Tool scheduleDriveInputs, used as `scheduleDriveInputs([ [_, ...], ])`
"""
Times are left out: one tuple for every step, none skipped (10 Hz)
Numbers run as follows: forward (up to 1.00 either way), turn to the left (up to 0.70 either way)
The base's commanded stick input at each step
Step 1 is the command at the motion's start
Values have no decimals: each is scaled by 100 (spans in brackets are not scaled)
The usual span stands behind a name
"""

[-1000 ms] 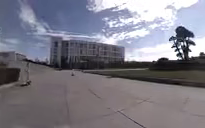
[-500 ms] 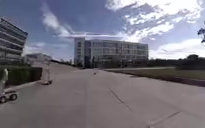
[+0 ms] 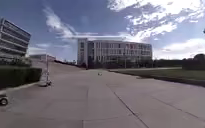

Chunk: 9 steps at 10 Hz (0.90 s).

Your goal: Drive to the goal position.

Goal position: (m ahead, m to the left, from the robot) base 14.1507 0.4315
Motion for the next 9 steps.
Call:
scheduleDriveInputs([
  [70, 0],
  [70, 0],
  [70, 0],
  [70, 0],
  [70, 0],
  [70, 0],
  [70, 0],
  [70, 0],
  [70, 0],
])
